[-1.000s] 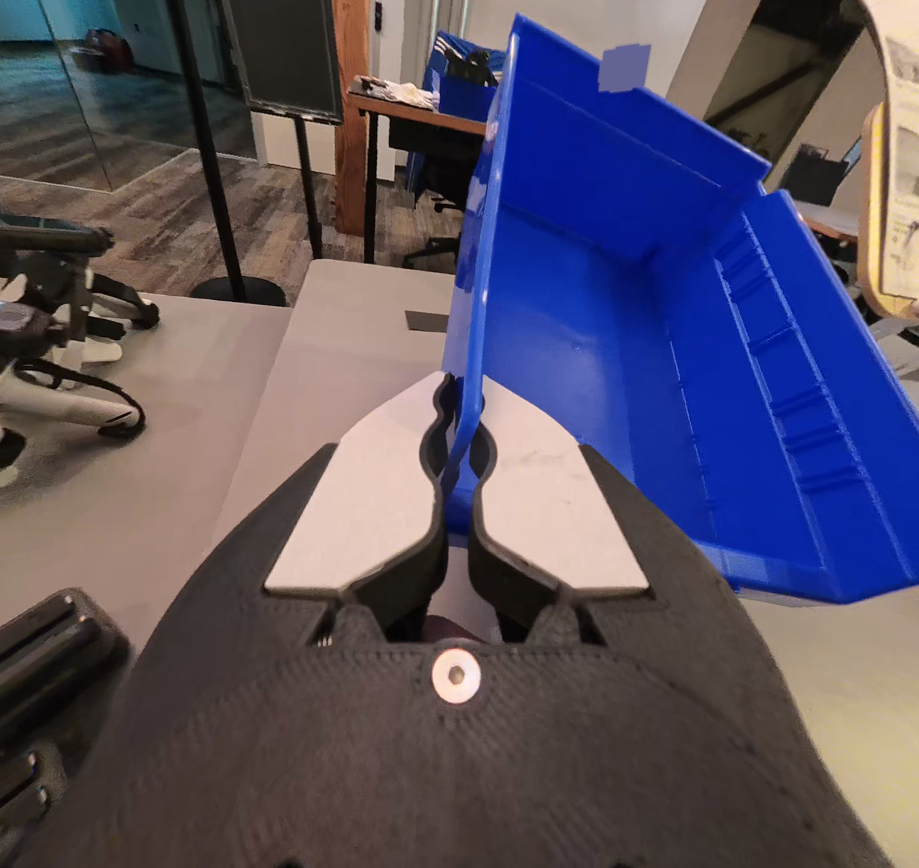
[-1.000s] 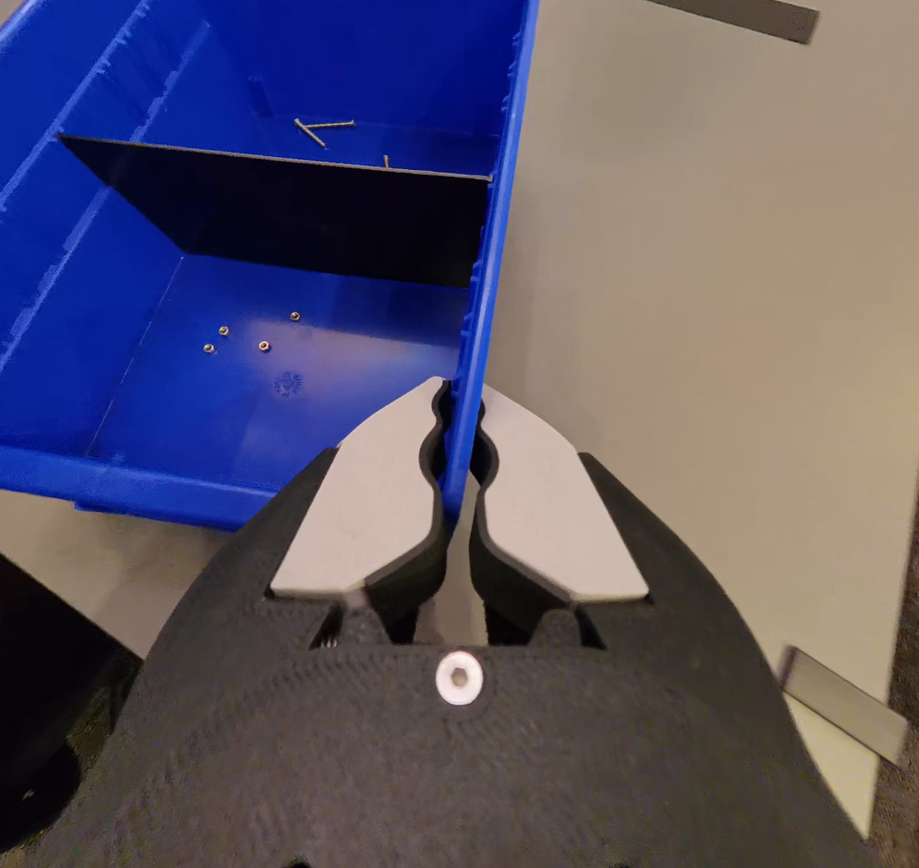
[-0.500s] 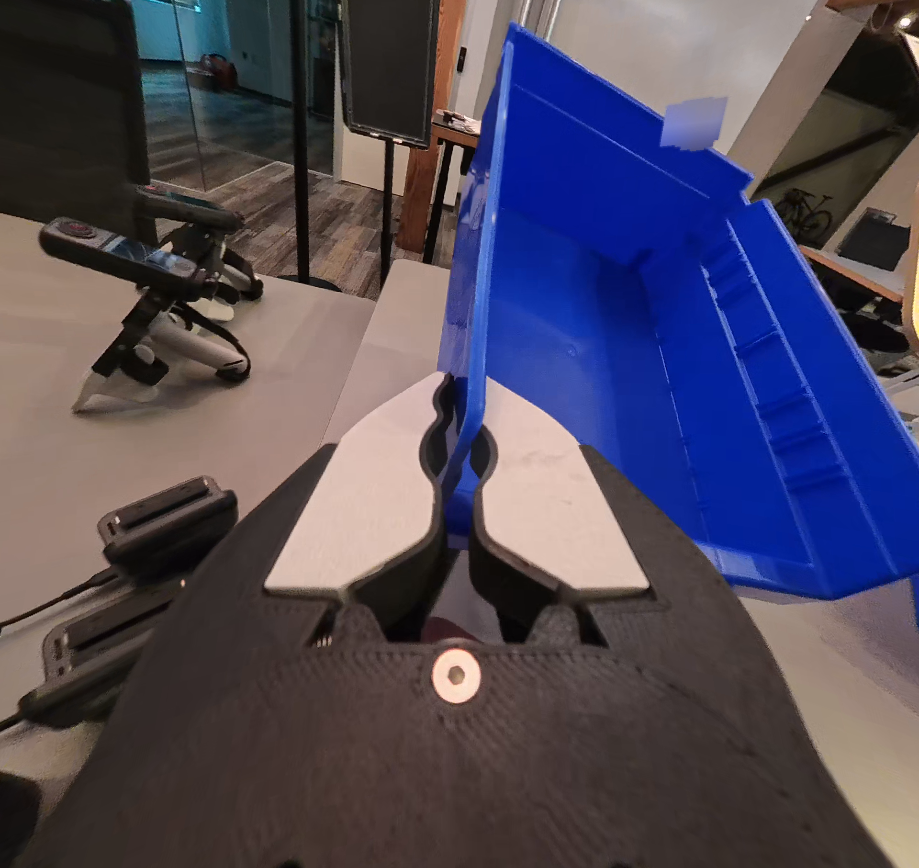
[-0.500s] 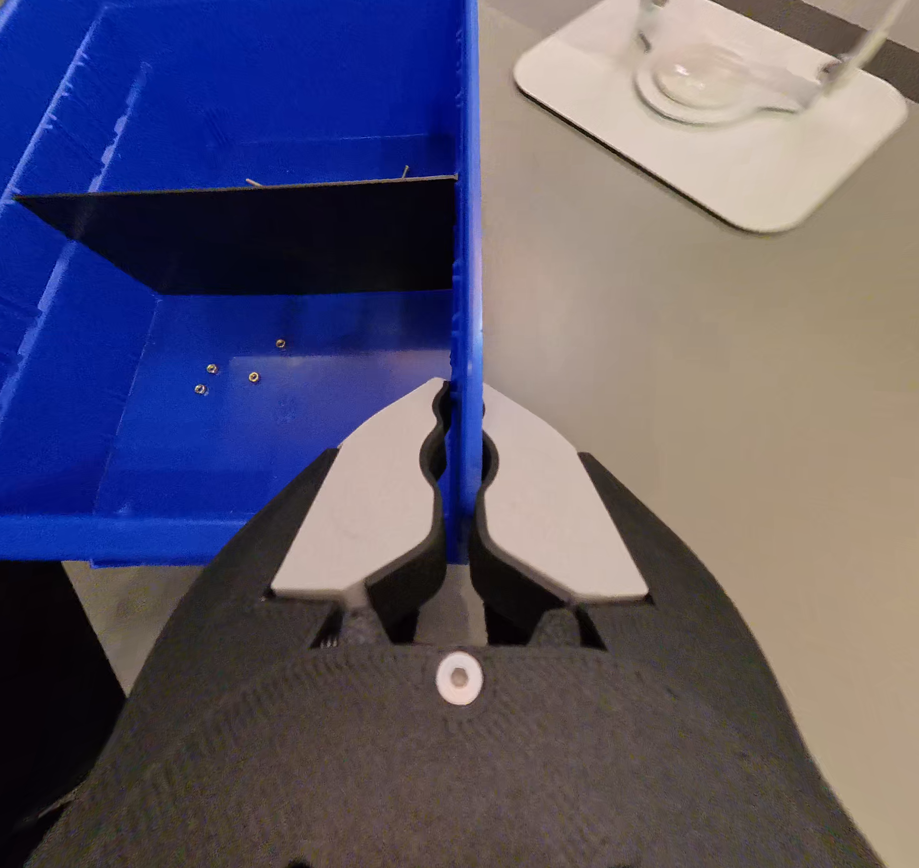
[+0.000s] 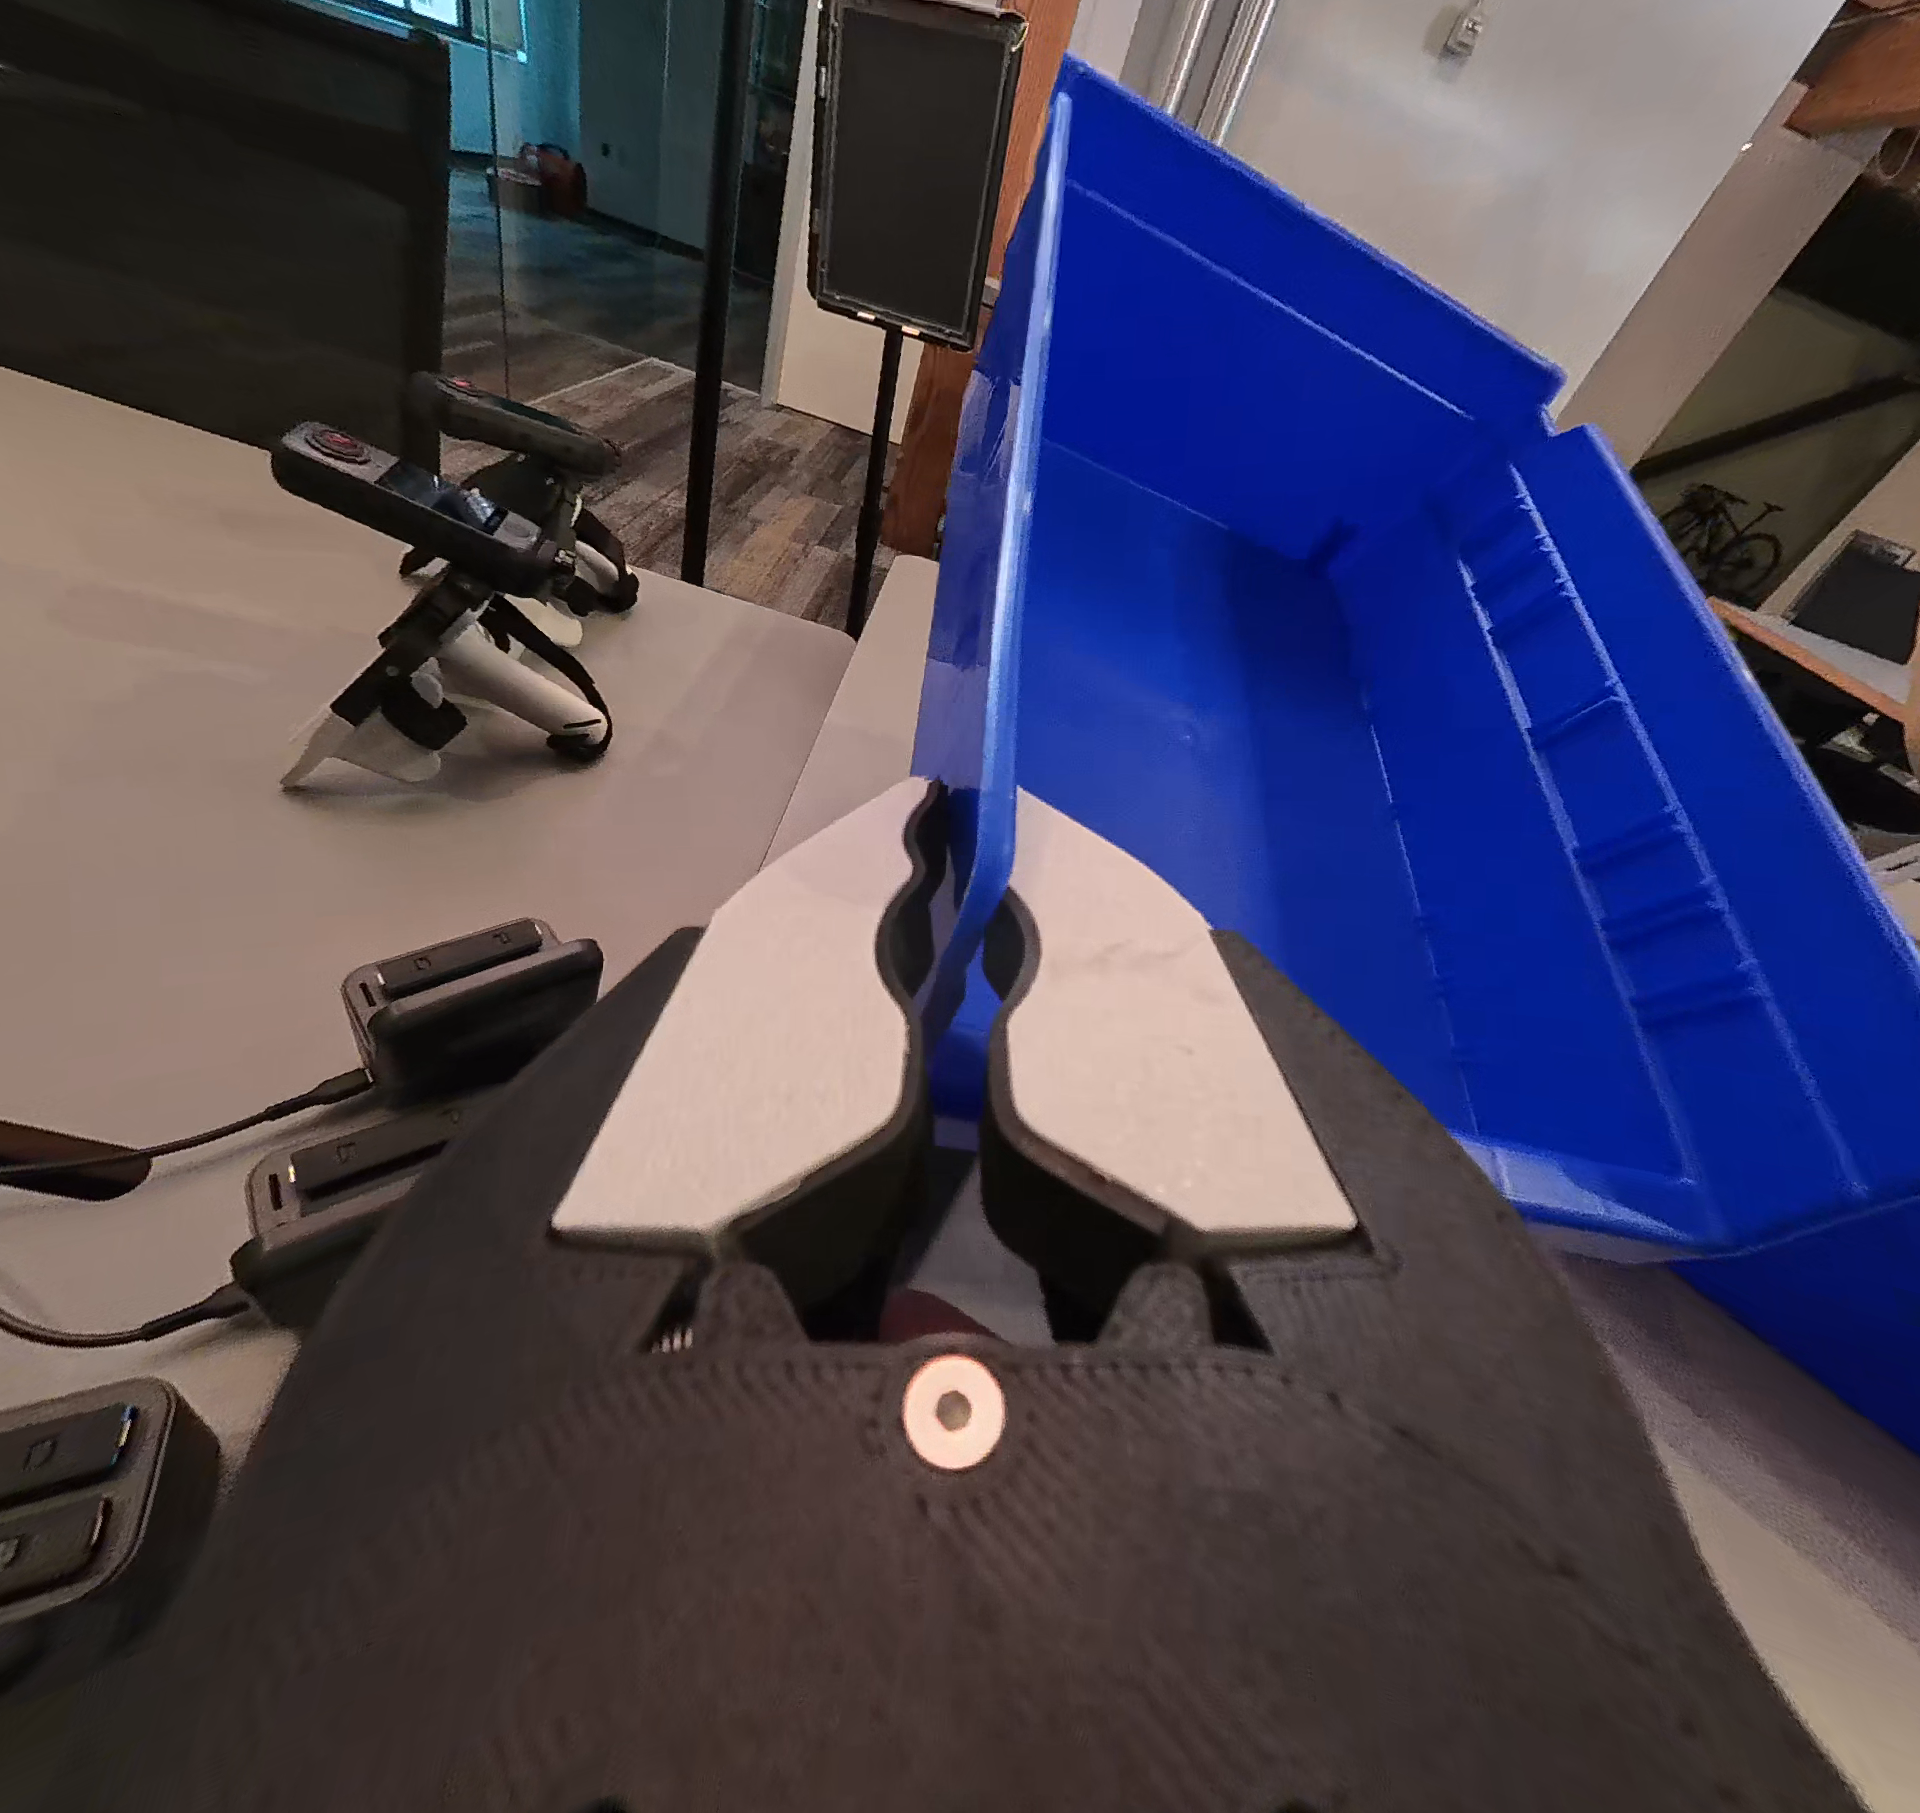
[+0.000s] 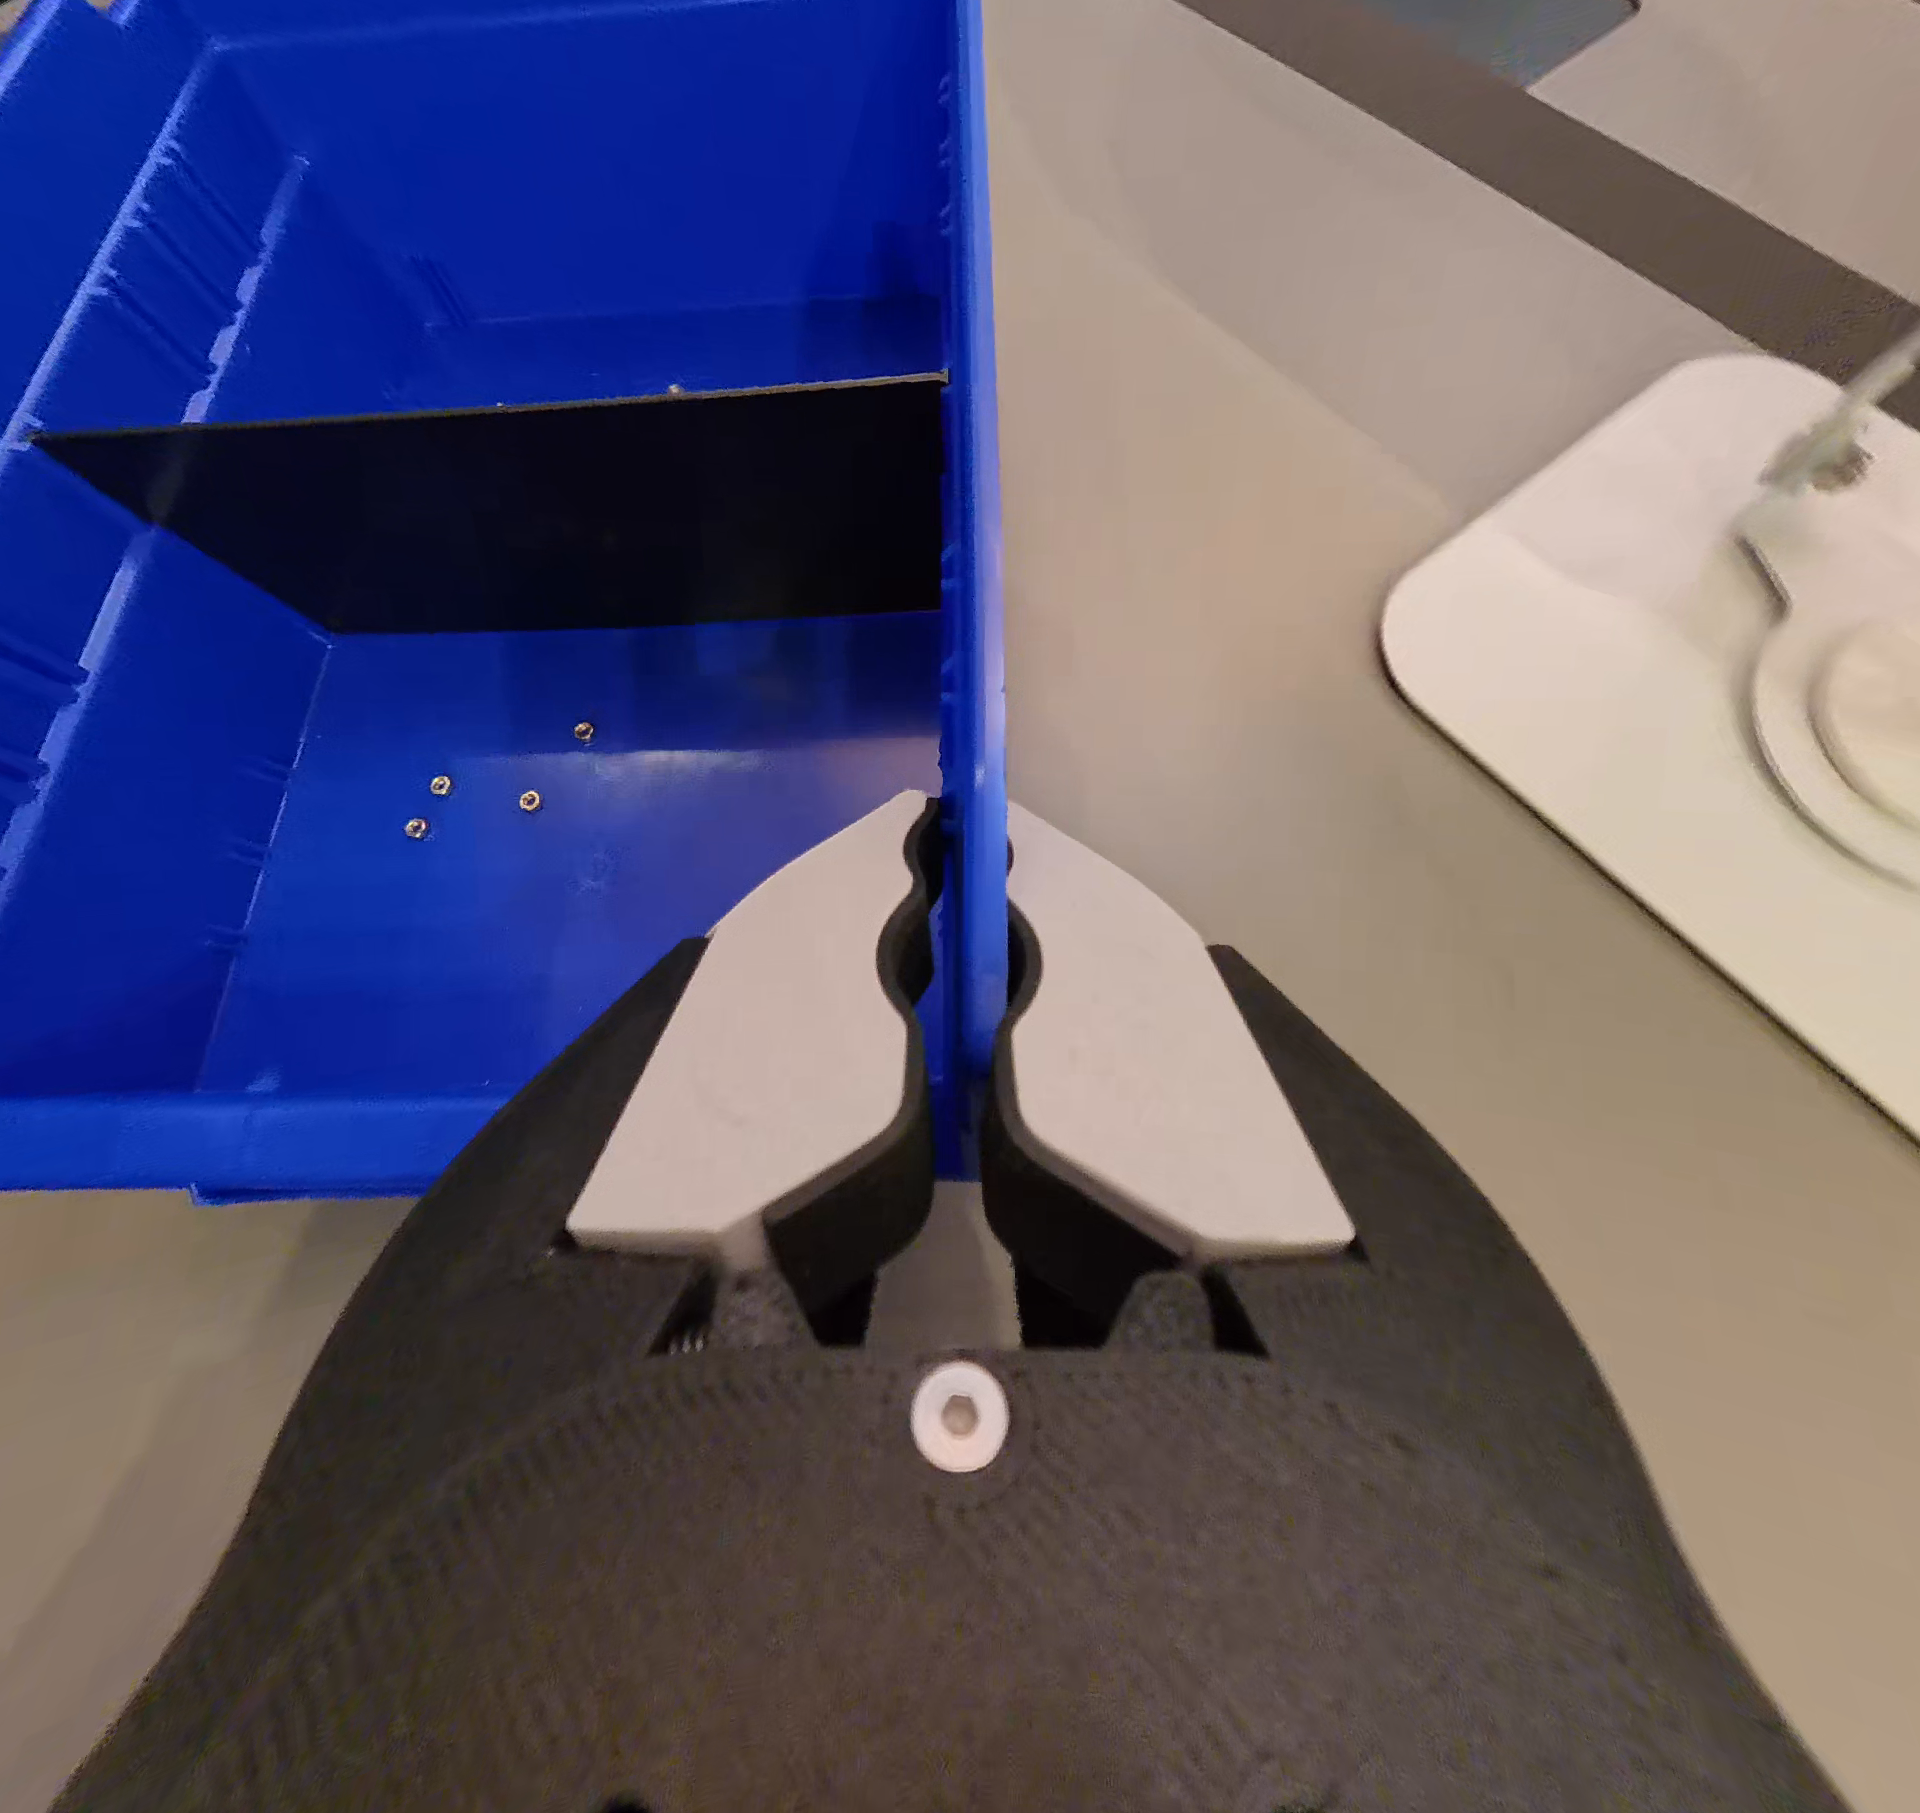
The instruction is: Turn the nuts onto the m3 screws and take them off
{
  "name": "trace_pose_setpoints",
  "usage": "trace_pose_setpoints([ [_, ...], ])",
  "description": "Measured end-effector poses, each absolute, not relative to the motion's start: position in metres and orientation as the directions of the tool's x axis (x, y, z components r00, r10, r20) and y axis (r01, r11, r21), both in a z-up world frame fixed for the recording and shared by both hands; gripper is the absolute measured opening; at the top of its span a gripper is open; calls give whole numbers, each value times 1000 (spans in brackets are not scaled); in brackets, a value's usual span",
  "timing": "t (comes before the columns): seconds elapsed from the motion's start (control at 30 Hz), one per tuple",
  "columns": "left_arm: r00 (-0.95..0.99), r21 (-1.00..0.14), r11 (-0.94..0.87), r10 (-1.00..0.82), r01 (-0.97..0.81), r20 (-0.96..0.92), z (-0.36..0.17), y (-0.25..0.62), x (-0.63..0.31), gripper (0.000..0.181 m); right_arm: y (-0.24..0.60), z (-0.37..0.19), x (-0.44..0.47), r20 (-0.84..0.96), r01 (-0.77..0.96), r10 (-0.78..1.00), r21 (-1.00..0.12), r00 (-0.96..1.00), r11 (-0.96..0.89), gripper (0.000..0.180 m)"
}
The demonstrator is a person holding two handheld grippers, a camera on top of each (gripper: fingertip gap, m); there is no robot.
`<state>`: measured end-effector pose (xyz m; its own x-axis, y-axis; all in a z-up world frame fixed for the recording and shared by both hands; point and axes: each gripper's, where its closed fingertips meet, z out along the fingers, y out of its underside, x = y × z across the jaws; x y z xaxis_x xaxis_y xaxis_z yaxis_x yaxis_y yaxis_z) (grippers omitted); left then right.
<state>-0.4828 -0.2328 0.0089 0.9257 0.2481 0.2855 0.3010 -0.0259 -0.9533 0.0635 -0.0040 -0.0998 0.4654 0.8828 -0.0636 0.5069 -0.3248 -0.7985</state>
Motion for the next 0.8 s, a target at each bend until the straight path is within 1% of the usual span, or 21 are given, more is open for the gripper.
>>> trace_pose_setpoints([
  [0.03,926,-953,-25,248,301,286,9,-233,-483,4,1,-100,51,-60,503,879,-801,473,-326,5],
  [0.3,926,-953,-21,244,304,290,6,-229,-486,4,47,-99,-35,-86,427,803,-811,589,-400,4],
  [0.57,913,-939,-5,236,345,334,0,-229,-492,4,85,-99,-94,-173,254,647,-822,742,-510,4],
  [0.8,903,-927,15,220,375,368,-1,-229,-495,5,94,-100,-136,-265,86,500,-816,825,-572,7],
])
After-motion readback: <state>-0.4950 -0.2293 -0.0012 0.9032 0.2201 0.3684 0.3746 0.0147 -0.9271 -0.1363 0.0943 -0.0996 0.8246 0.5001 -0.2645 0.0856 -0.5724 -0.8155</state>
